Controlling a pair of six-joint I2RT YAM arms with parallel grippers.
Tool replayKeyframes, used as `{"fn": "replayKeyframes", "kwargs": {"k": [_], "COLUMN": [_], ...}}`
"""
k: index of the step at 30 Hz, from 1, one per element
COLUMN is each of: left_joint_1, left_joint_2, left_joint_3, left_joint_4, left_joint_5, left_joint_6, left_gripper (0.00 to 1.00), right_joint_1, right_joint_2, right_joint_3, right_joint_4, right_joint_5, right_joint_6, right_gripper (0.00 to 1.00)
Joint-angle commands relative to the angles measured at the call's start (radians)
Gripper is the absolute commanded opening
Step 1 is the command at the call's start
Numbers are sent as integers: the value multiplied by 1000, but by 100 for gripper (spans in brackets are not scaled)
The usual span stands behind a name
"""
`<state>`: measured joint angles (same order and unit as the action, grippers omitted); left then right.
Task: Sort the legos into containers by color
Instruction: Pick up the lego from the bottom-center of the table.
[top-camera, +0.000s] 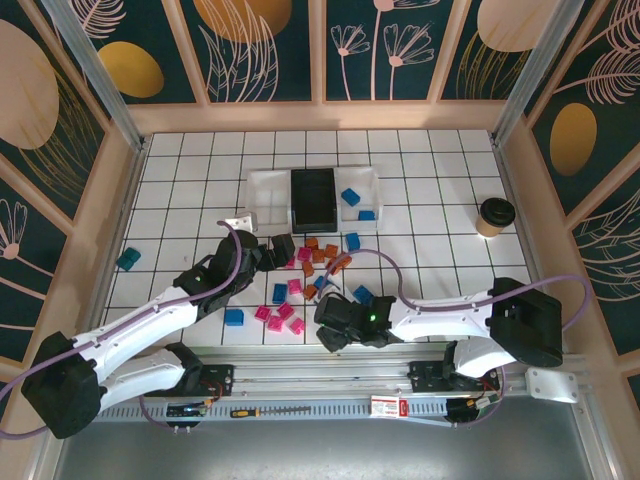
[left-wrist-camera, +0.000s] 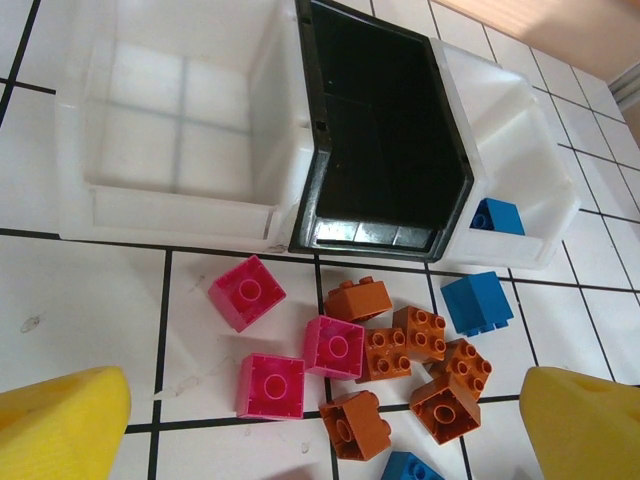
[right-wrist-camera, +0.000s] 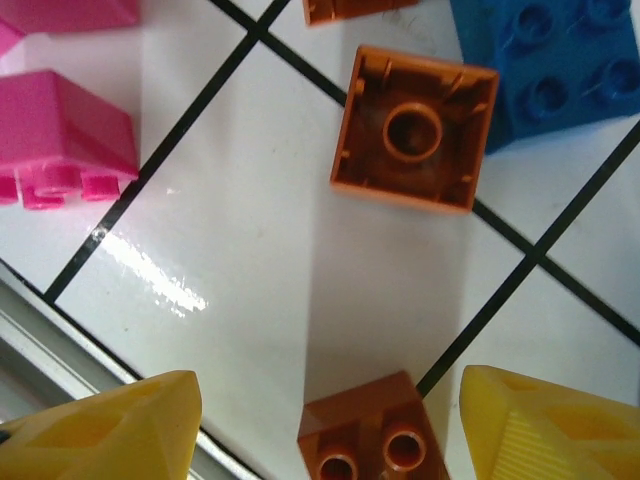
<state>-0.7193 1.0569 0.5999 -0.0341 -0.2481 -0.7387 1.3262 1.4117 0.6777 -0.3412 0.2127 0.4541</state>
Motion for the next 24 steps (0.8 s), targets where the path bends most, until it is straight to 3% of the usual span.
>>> {"fn": "replayKeyframes", "kwargs": {"k": [1, 10, 15, 18, 22, 24], "left_joint_1": [-1, -1, -1, -2, -1, -1], "left_joint_2": [10, 16, 12, 7, -10, -21], "left_joint_3": [-6, -4, -9, -8, -9, -12], "left_joint_4": [3, 5, 5, 1, -6, -6], "left_joint_5": [-14, -7, -8, -12, -29, -40], "left_joint_6": [-17, -20, -21, -21, -24, -26], "left_gripper": [99, 99, 99, 99, 99, 99], "right_joint_1": [19, 14, 12, 10, -40, -112], "right_joint_2": [11, 68, 55, 8, -92, -144], "right_joint_3": [-17, -26, -27, -27, 5, 38], "right_joint_4": [-40, -41, -50, -36, 13, 71], "right_joint_5": [23, 48, 66, 103, 150, 156], "right_joint_6": [68, 94, 100, 99, 40, -28], "right_gripper": [69, 58, 38, 27, 23, 22]}}
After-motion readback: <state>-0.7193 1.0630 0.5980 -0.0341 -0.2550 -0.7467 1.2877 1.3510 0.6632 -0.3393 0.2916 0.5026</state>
